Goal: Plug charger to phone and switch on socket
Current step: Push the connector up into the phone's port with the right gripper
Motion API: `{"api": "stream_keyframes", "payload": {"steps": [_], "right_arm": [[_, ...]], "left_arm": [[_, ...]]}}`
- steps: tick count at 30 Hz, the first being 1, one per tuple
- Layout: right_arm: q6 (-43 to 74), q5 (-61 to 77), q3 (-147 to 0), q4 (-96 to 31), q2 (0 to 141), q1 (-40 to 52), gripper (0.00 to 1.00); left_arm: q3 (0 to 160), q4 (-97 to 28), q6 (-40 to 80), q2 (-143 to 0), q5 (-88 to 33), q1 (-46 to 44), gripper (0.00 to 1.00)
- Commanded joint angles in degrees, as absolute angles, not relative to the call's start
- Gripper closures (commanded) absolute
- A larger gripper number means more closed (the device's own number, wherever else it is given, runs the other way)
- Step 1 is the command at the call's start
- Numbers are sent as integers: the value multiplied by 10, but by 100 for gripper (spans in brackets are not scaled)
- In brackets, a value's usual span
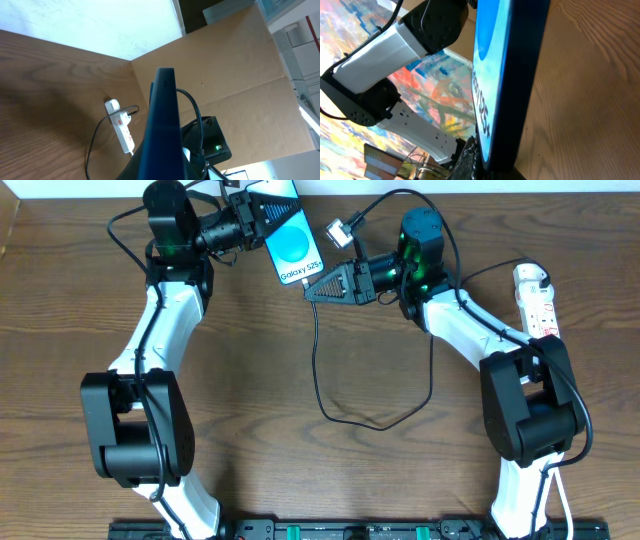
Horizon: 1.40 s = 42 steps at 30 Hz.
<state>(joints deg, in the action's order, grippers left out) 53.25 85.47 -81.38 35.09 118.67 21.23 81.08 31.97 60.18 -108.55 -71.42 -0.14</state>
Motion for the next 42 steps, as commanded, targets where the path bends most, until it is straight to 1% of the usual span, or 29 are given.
{"api": "stream_keyframes", "payload": {"steps": [1,19,30,42], "right_arm": [[544,814,-821,351,1191,205,99],[572,795,-821,352,1191,207,99],[572,755,-821,352,1191,208,99],[572,749,-821,354,1191,208,99]], "left_arm": [[819,324,602,-1077,-742,-8,93],[819,324,591,-1077,-743,-9,93],[819,324,581,-1077,-781,-20,93],[819,324,570,-1077,-797,-34,93]]}}
